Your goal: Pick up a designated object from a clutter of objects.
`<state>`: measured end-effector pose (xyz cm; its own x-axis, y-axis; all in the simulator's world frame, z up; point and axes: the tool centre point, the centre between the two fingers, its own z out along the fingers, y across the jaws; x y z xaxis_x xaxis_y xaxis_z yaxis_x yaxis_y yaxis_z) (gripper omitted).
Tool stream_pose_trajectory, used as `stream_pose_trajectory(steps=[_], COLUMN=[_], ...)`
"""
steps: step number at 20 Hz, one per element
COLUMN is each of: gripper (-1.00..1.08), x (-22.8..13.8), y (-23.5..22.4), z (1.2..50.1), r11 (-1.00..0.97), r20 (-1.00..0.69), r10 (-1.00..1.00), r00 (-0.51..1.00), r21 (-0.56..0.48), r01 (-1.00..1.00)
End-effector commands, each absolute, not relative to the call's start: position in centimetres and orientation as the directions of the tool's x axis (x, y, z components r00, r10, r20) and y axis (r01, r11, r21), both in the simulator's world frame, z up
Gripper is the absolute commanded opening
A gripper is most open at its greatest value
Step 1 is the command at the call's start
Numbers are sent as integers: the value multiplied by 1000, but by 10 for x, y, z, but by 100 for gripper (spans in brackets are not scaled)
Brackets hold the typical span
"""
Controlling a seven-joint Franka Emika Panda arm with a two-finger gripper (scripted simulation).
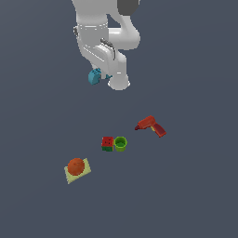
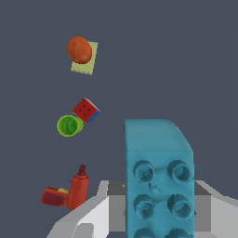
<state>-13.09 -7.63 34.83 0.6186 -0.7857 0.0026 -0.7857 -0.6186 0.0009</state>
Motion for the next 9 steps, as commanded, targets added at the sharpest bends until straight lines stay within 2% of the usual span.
stream_pose_trajectory(steps=[1,9], gripper=[-100,-100], x=[-136,-142], y=[-72,-67], z=[359,373], r11=[-619,-619], r20=[2,1], r10=[-786,-786], r00=[619,619], r21=[1,1], r01=[-786,-786])
